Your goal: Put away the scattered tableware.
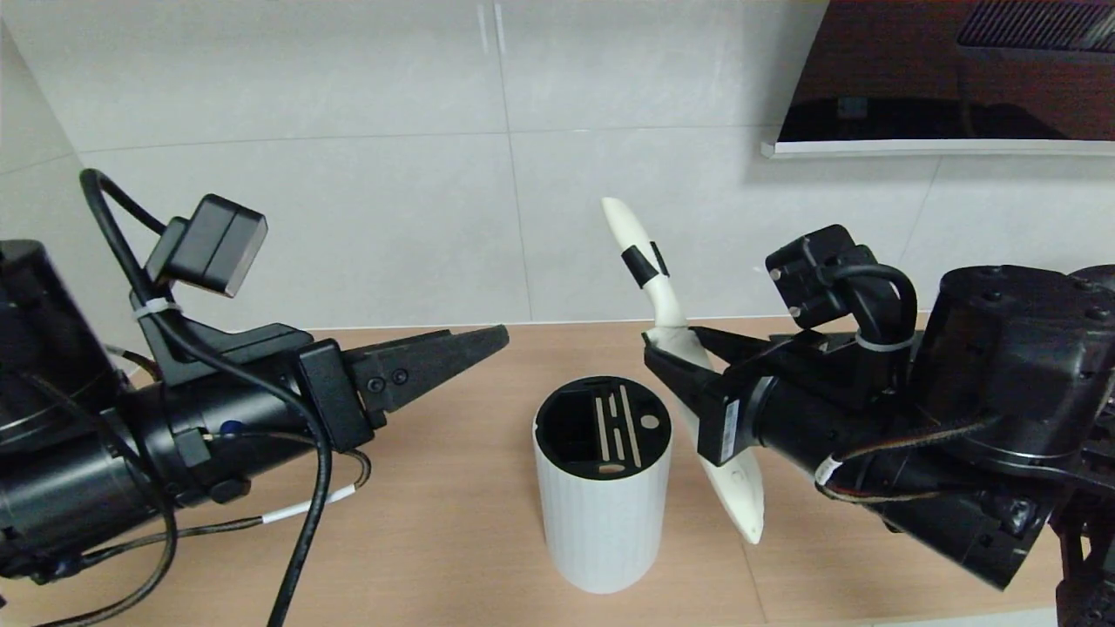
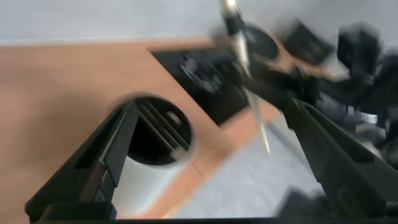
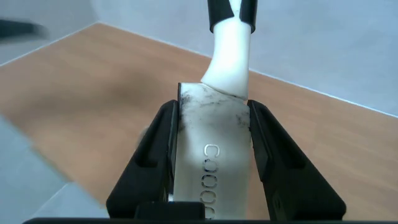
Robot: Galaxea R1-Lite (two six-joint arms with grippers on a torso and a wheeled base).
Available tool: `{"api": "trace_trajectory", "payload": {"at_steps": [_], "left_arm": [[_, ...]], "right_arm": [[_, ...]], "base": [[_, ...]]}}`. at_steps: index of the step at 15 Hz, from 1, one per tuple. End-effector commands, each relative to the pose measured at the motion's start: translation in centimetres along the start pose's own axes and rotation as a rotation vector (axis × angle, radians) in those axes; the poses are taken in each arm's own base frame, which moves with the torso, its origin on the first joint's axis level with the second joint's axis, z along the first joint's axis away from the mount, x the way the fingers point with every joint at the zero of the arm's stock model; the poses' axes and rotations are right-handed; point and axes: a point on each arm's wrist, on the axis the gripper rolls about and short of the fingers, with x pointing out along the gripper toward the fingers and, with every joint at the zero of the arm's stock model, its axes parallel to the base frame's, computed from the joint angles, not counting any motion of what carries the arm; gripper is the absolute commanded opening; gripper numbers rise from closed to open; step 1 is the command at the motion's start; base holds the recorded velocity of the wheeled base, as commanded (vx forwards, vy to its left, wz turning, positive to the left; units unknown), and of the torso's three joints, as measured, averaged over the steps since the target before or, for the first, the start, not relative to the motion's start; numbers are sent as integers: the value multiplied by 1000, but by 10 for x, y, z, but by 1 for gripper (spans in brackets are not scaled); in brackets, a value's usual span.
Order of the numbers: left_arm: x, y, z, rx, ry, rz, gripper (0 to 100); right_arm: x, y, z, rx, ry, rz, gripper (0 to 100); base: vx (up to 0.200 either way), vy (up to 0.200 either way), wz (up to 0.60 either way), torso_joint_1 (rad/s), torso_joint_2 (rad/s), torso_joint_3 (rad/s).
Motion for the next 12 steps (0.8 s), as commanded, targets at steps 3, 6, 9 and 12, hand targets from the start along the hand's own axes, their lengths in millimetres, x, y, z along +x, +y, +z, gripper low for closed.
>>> {"api": "trace_trajectory", "payload": {"at_steps": [3,6,9,12], "left_arm": [[16,5,-13,-90,-4,-43,100],[22,2,-24,-78,-25,-104,100],[29,6,-30,-78,-24,-108,100],[30,3,-29,-71,-46,-133,100]], "right_arm": [[0,26,-10,12,33,84,0],[0,39,-14,50,48,126,0],[-2,47,-16,54,49,152,0],[-5,54,-16,77,55,182,0]], "base": [[0,0,0,0,0,0],[0,0,0,0,0,0],[0,0,0,0,0,0],[0,0,0,0,0,0]]}}
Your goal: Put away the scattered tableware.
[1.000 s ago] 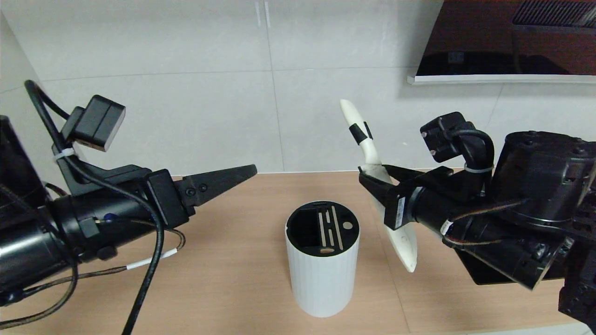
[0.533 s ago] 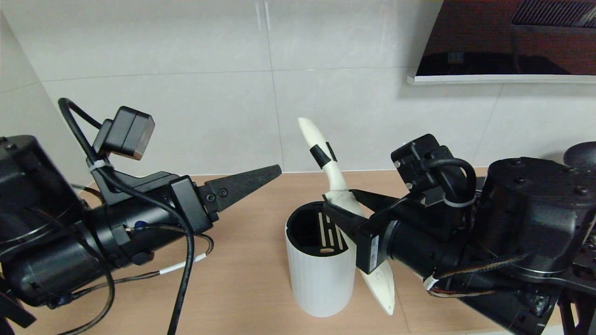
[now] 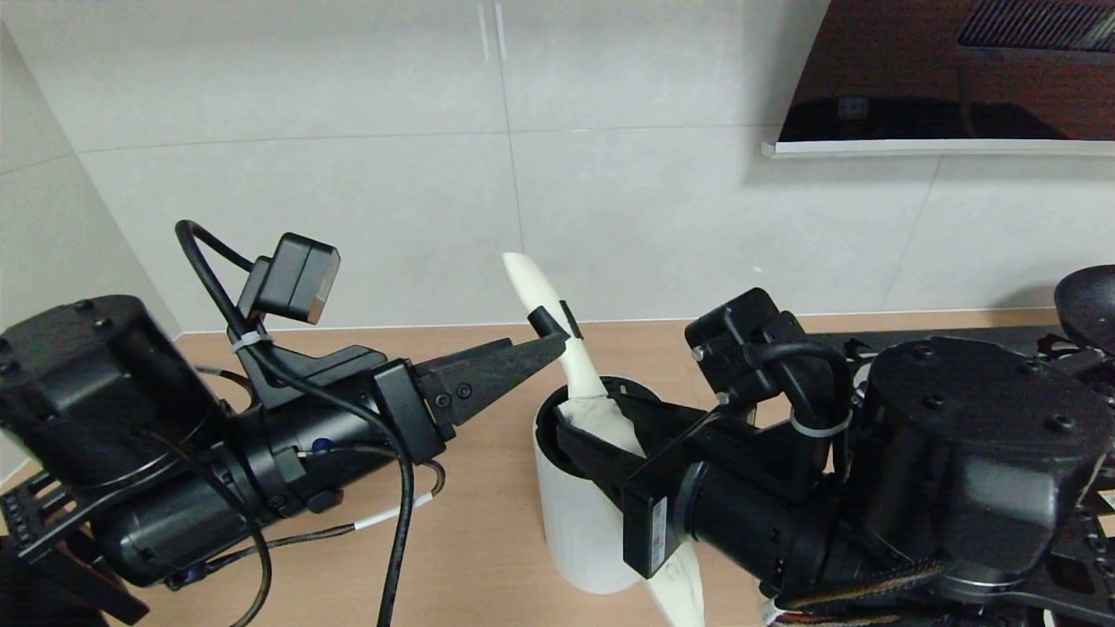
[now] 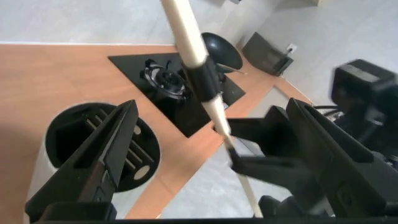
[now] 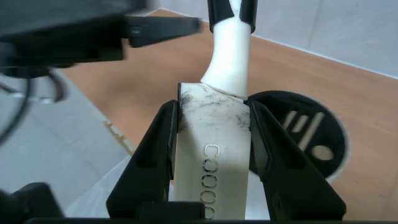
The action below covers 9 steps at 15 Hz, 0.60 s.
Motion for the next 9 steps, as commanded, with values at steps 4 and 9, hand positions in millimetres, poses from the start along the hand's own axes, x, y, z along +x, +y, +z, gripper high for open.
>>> {"api": "trace_trajectory", "payload": {"at_steps": [4,9], "left_arm": [[6,-1,-4,-37,-8,-32,100],[16,8,-13,-31,-23,-43,100]], "right_arm": [[2,8,-6,-4,15,25,0],[5,12,-9,1,-2,36,0]], "base": [[0,0,0,0,0,0],[0,0,0,0,0,0]]}}
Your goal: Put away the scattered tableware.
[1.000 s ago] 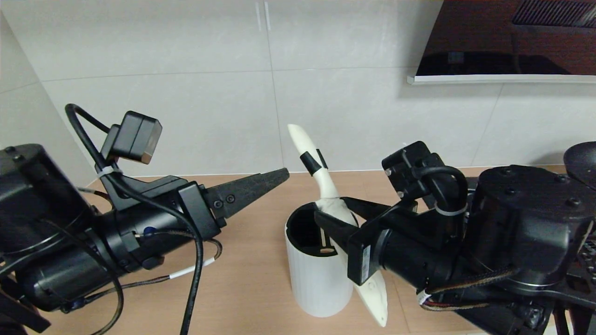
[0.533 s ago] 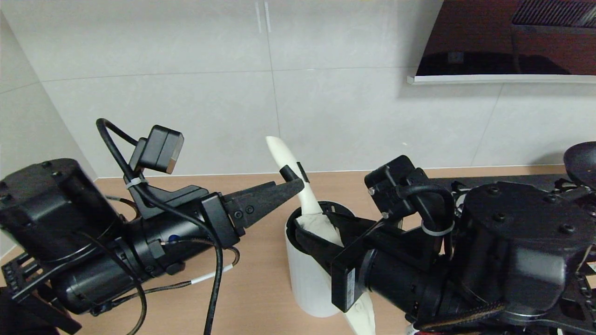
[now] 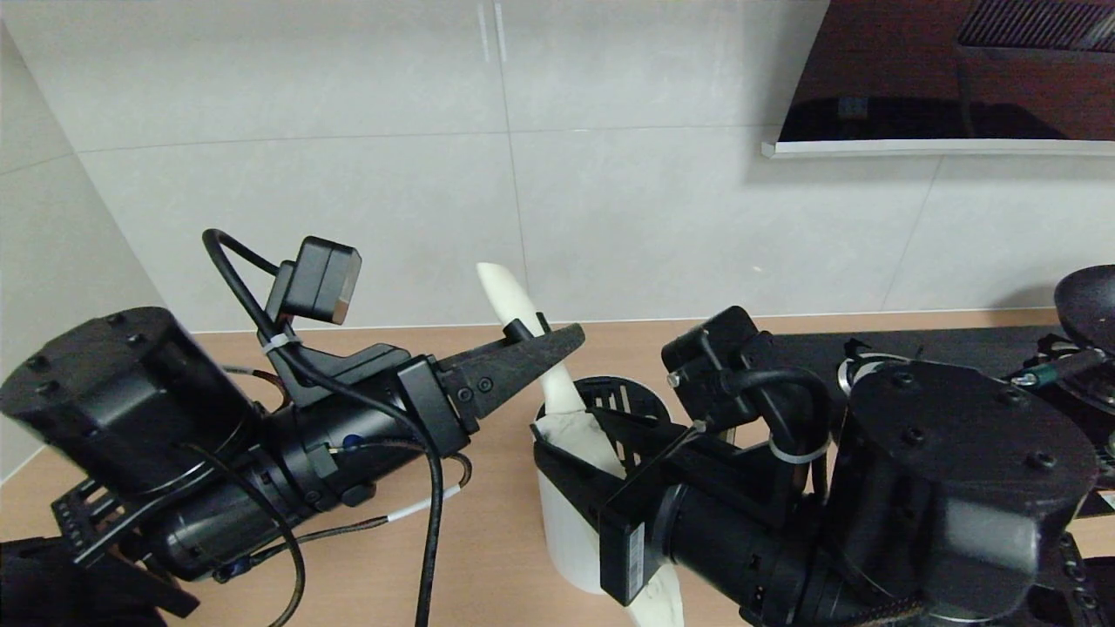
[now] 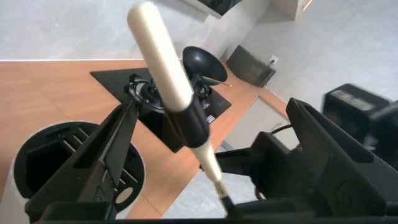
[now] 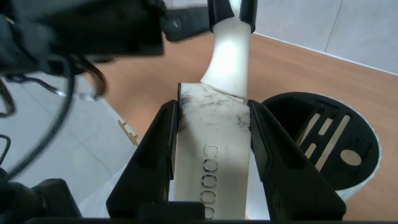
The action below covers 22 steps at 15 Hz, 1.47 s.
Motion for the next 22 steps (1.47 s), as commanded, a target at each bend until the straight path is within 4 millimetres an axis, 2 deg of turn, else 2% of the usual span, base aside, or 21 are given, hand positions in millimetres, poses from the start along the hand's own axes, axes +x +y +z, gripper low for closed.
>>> {"api": "trace_trajectory", "payload": {"at_steps": [1,15,16,22], "left_arm": [[3,5,-5,-7,16,14,100],[9,9,-6,-6,-12,43,100],[9,9,-7,-6,-13,46,0],[8,8,-6,-6,-12,43,0]], "right_arm": [[1,1,-3,-3,9,1,0],[1,7,-9,-9,29,20,0],[1,7,-9,-9,29,20,0],[0,6,-9,-10,29,14,0]], "base": [[0,0,0,0,0,0],[0,0,0,0,0,0],[0,0,0,0,0,0],[0,0,0,0,0,0]]}}
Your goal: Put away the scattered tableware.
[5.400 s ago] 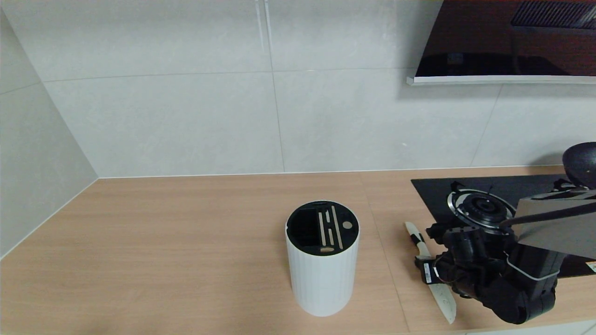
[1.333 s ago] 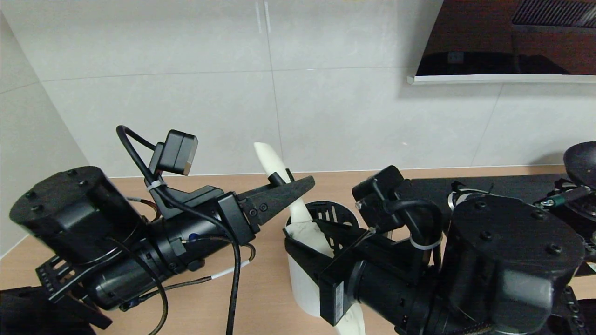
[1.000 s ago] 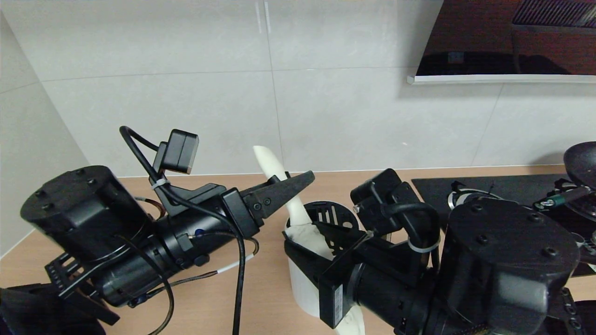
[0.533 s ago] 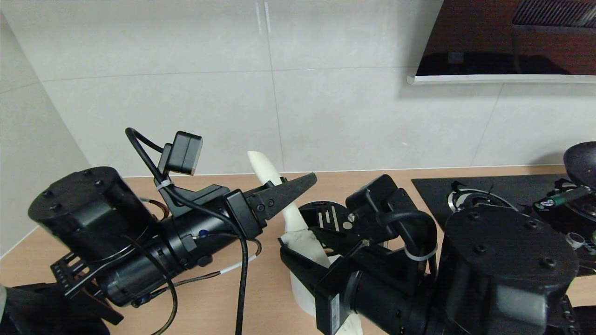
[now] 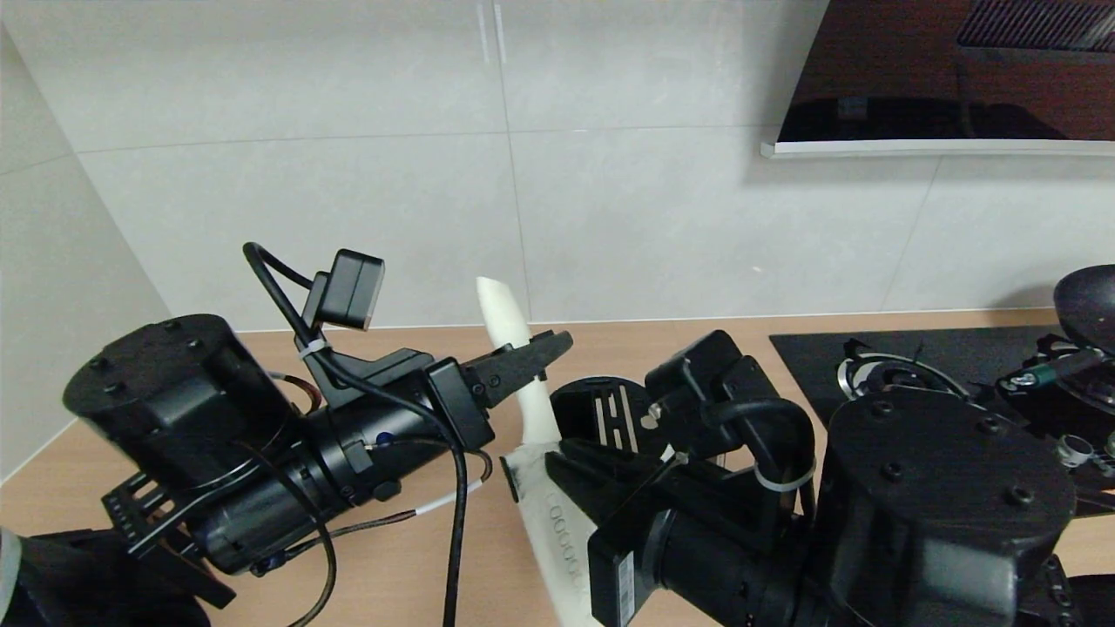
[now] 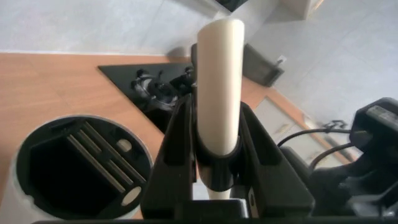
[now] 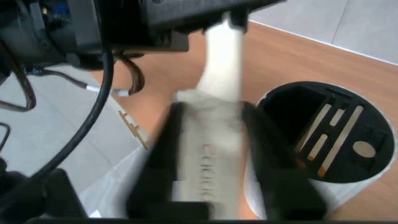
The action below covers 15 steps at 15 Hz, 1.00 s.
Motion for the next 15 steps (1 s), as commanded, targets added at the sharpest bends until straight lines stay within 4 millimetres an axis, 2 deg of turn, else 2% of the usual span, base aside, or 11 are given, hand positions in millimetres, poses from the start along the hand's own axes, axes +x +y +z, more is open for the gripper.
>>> {"api": "trace_trajectory", "payload": {"at_steps": [1,7,10,11,12,15], "left_arm": [[0,-1,1,0,-3,-2,0],[-1,-3,3,6,-14,-9,0],[-4,-8,10,24,-43,-29,0],[-6,-14,18,38,-74,-46,0],[-7,-16,25,49,-100,-53,0],[-1,-19,60,140,-208,-87,0]], "right_arm": [[0,0,0,0,-1,0,0],[-1,-4,4,4,-15,-18,0],[-2,-13,10,9,-32,-46,0],[-4,-18,14,11,-46,-61,0],[-4,-24,17,13,-54,-78,100],[-1,-49,26,20,-84,-157,100]], "base": [[0,0,0,0,0,0],[0,0,0,0,0,0],[0,0,0,0,0,0],[0,0,0,0,0,0],[0,0,0,0,0,0],[0,0,0,0,0,0]]}}
